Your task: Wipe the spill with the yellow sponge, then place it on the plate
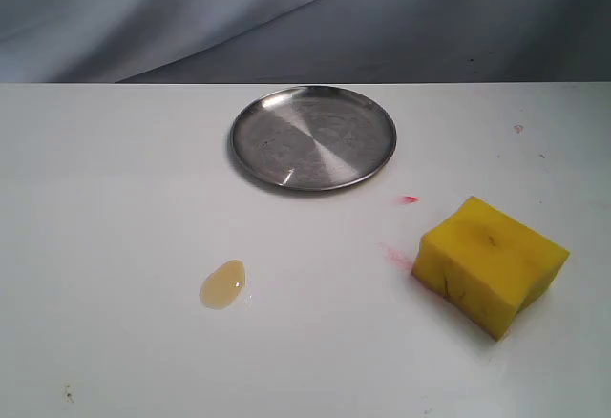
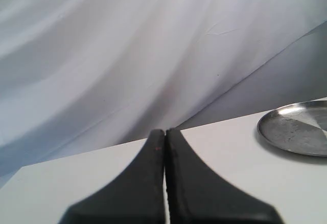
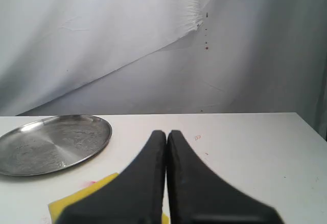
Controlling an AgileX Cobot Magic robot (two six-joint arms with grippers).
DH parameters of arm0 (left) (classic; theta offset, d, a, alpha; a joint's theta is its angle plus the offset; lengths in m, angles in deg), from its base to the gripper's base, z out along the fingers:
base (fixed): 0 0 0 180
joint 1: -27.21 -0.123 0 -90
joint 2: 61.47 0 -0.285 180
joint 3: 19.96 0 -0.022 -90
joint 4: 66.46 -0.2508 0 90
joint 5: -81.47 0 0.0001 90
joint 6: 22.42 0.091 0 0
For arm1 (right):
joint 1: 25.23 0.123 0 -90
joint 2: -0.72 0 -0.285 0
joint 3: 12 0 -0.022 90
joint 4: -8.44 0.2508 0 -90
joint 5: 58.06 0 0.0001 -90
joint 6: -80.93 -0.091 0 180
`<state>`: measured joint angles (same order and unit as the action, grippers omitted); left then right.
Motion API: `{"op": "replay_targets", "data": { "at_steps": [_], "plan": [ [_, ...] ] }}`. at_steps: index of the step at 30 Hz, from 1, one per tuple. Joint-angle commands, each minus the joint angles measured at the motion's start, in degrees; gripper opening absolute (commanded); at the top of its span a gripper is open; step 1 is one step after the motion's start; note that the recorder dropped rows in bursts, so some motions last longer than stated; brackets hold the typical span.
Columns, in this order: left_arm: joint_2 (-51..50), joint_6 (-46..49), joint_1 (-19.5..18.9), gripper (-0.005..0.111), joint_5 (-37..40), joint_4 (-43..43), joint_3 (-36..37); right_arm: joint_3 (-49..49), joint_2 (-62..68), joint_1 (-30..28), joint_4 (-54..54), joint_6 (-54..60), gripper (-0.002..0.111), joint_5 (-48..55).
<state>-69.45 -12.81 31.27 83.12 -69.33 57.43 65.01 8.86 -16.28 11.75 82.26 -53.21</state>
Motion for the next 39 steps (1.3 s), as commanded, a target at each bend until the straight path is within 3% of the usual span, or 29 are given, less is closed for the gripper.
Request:
{"op": "replay_targets", "data": {
  "at_steps": [1,6,10,13,14,18,25,30,33,34,35,37,39],
  "plan": [
    [0.2,-0.5,-0.1,0.000,-0.5,0.5,-0.2,0.2,-0.4,-0.3,0.4,0.2,0.000,0.2],
    [0.2,-0.5,-0.1,0.000,-0.5,0.5,-0.2,0.2,-0.4,-0.3,0.4,0.2,0.000,-1.2],
    [0.2,-0.5,-0.1,0.000,-0.5,0.5,-0.2,0.2,-0.4,-0.3,0.8,-0.8,0.000,-9.2],
    [0.2,-0.5,-0.1,0.000,-0.5,0.5,-0.2,-0.3,-0.4,-0.3,15.0,-9.3,0.000,-14.3],
    [0.2,-0.5,-0.1,0.000,-0.5,0.5,-0.2,-2.3,-0.4,-0.3,18.8,-9.6,0.000,-13.0],
    [0.2,-0.5,-0.1,0.000,-0.5,0.5,-0.2,-13.7,6.4,-0.3,14.5,-4.6,0.000,-0.2],
    [0.2,-0.5,-0.1,0.000,-0.5,0.5,-0.2,-29.8,31.5,-0.3,9.1,2.3,0.000,22.6],
    [0.2,-0.5,-0.1,0.000,-0.5,0.5,-0.2,-42.5,50.9,-0.2,15.7,10.9,0.002,35.4],
    [0.2,-0.5,-0.1,0.000,-0.5,0.5,-0.2,-46.8,59.1,-0.2,21.4,17.6,0.017,40.1],
    [0.2,-0.5,-0.1,0.000,-0.5,0.5,-0.2,-49.4,64.6,-0.2,22.6,18.9,0.034,43.1],
    [0.2,-0.5,-0.1,0.000,-0.5,0.5,-0.2,-50.3,66.7,-0.2,22.7,19.2,0.042,43.8],
    [0.2,-0.5,-0.1,0.000,-0.5,0.5,-0.2,-51.6,75.5,-0.2,22.9,19.5,0.076,43.8],
    [0.2,-0.5,-0.1,0.000,-0.5,0.5,-0.2,-51.7,81.0,-0.2,22.7,20.5,0.084,41.9]
  ]
}}
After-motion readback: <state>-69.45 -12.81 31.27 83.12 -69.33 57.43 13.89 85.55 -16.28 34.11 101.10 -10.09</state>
